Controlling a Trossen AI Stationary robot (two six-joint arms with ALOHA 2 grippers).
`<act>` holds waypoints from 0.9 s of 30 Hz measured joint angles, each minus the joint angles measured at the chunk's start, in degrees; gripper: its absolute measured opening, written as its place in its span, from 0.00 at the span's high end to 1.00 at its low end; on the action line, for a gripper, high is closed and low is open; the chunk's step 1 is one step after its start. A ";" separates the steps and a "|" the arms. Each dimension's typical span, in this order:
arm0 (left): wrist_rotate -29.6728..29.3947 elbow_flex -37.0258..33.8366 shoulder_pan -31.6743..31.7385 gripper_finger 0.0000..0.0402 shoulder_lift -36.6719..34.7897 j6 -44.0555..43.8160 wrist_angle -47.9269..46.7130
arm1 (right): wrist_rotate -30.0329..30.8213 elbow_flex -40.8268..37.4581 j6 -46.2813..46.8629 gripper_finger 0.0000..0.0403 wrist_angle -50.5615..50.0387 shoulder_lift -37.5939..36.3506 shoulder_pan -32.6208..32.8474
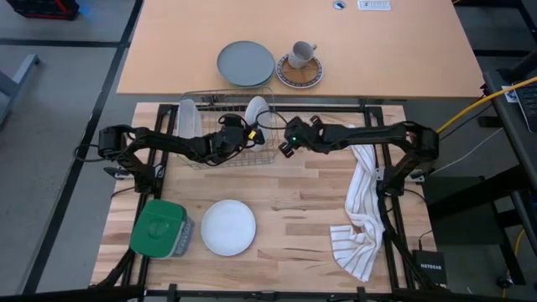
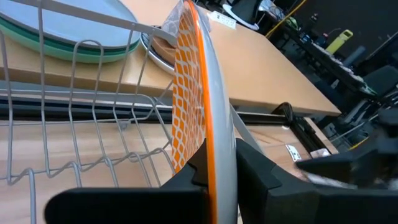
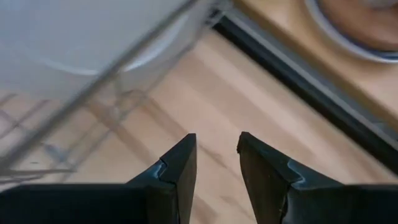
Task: Sort dishes
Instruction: Put the orange patterned plate into the dish rack
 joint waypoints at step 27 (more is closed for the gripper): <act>-9.31 0.15 -2.11 0.95 0.09 7.89 0.26 | -18.78 0.04 1.88 0.69 13.82 9.02 1.79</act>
